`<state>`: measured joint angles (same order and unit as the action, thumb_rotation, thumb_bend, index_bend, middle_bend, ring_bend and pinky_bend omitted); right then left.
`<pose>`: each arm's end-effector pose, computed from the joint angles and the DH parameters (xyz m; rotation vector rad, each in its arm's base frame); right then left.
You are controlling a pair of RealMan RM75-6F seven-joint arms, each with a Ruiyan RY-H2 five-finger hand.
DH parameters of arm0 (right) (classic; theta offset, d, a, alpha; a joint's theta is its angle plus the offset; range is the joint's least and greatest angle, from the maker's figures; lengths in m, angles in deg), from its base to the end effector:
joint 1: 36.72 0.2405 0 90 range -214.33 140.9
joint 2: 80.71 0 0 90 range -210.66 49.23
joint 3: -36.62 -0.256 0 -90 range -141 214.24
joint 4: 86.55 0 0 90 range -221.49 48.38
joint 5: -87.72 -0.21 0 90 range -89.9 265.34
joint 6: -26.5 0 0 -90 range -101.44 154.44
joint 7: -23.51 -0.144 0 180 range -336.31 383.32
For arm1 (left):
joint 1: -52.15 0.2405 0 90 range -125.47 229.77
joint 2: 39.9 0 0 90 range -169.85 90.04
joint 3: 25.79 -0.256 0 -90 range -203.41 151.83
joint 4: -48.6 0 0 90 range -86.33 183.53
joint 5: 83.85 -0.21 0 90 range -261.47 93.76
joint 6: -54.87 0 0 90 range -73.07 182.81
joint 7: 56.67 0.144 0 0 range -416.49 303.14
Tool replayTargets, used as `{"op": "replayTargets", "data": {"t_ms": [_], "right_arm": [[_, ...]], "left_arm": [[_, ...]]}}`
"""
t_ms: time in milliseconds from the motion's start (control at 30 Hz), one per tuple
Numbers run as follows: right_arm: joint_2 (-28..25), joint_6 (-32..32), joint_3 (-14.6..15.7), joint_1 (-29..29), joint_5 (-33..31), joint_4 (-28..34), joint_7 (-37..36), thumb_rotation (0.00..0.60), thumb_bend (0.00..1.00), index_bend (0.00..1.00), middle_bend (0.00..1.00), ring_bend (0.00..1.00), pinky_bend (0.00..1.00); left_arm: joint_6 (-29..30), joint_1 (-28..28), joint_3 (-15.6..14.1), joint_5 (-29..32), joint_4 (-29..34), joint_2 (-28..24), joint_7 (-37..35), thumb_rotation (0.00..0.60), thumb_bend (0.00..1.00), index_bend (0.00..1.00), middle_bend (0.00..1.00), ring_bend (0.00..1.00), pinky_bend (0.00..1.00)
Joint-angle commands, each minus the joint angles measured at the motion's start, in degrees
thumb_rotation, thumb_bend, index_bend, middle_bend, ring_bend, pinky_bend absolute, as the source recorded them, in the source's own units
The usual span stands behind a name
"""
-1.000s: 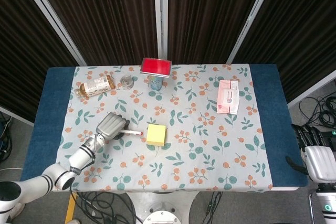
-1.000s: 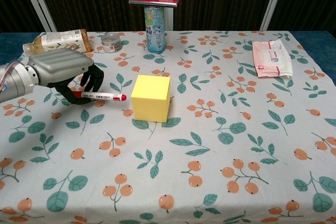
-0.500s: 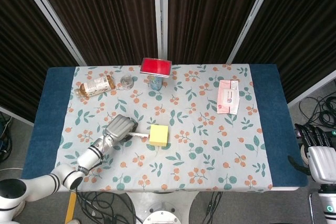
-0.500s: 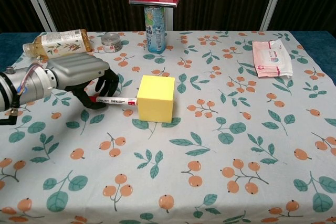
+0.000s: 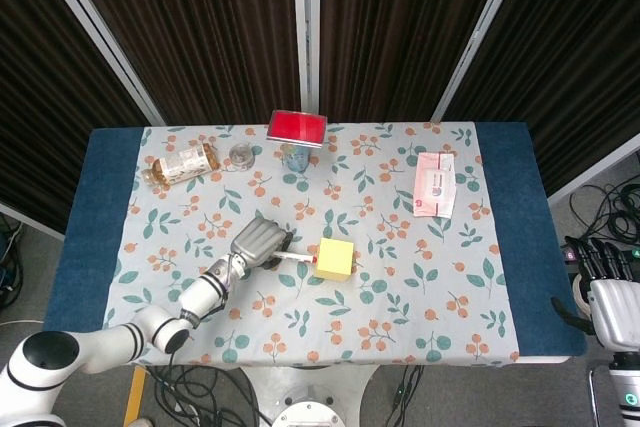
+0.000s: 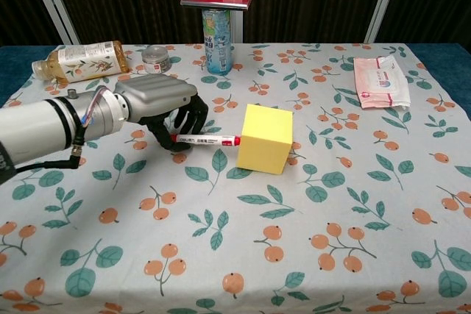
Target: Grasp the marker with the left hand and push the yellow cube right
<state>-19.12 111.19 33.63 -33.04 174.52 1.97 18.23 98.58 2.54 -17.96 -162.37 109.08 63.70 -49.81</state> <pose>-0.3291 -0.1761 0.1795 1.3839 -0.8973 0.8838 -0.1309 0.3583 -0.1010 -2.1590 -0.8310 -0.8707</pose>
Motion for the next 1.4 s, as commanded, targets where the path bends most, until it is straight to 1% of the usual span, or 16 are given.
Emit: {"op": "replayTargets", "data": {"t_ms": [33,233,367,500,633,733,933,967,1067,1133,1200,1267,1400], "right_arm": [[-0.02,0.03,-0.04,-0.02,-0.05,-0.06,-0.08,0.600,0.15,0.00,0.12,0.00,0.01],[-0.03,-0.05,-0.06,-0.07,-0.25,-0.14,-0.18,0.600,0.15,0.00,0.12,0.00,0.01],[-0.03,0.03,-0.08,-0.07,-0.17,-0.15,-0.26,0.600,0.16,0.00,0.12,0.00,0.01],[-0.11,0.07,-0.11,-0.08,-0.19,-0.19,-0.33,0.600,0.15,0.00,0.12,0.00,0.01],[0.01,-0.07,-0.15,0.11,0.00,-0.25,-0.47,0.600,0.15,0.00,0.12,0.00,0.01],[0.12,0.02,-0.14,0.16,0.20,-0.33,-0.55,0.600,0.16,0.00,0.12,0.00,0.01],[0.24,0.20,-0.04,0.22,0.67,-0.18,-0.44,0.600,0.17,0.00,0.12,0.00,0.01],[0.24,0.26,-0.02,0.21,0.74,-0.13,-0.39,0.600,0.17,0.00,0.12,0.00,0.01],[0.17,0.37,-0.01,0.16,0.73,0.15,-0.11,0.600,0.17,0.00,0.12,0.00,0.01],[0.08,0.48,0.00,0.12,0.81,0.40,0.00,0.600,0.17,0.00,0.12,0.00,0.01],[0.00,0.62,0.00,0.08,0.87,0.57,0.19,0.600,0.17,0.00,0.12,0.00,0.01],[-0.11,0.77,-0.06,0.05,0.87,0.76,0.31,0.600,0.17,0.00,0.12,0.00,0.01],[-0.39,0.77,-0.17,-0.04,0.51,1.03,0.44,0.600,0.17,0.00,0.12,0.00,0.01]], "left_arm": [[-0.53,-0.91,0.84,0.85,-0.23,1.13,0.27,0.600,0.53,0.67,0.73,0.54,0.67],[-0.96,-2.56,1.95,1.95,-1.14,3.37,1.09,0.600,0.53,0.67,0.73,0.54,0.67],[0.03,-2.78,2.10,1.94,-0.91,3.30,1.87,0.600,0.52,0.67,0.73,0.54,0.67],[1.83,-1.54,1.21,1.80,-0.17,1.41,3.28,0.600,0.52,0.67,0.73,0.54,0.67],[3.96,0.99,-0.60,1.88,1.40,-2.04,5.36,0.600,0.52,0.67,0.72,0.54,0.67],[4.60,3.04,-1.80,3.18,3.10,-4.88,7.59,0.600,0.52,0.66,0.71,0.53,0.66],[4.80,6.57,-3.09,8.57,7.35,-9.44,13.40,0.600,0.50,0.57,0.67,0.49,0.63],[4.77,6.97,-3.27,9.32,8.05,-9.98,14.06,0.600,0.50,0.53,0.66,0.48,0.63],[5.90,8.11,-3.79,11.11,10.65,-11.68,17.28,0.600,0.48,0.42,0.59,0.43,0.59],[6.55,8.82,-4.24,12.38,12.88,-12.94,19.53,0.600,0.47,0.38,0.54,0.40,0.57],[6.93,9.30,-4.30,13.71,15.23,-14.30,20.83,0.600,0.45,0.33,0.47,0.35,0.51],[8.79,10.29,-4.04,14.02,17.83,-15.97,20.66,0.600,0.42,0.30,0.42,0.32,0.46],[14.53,13.57,-3.62,11.91,21.26,-19.53,16.42,0.600,0.38,0.30,0.38,0.31,0.42]]}}
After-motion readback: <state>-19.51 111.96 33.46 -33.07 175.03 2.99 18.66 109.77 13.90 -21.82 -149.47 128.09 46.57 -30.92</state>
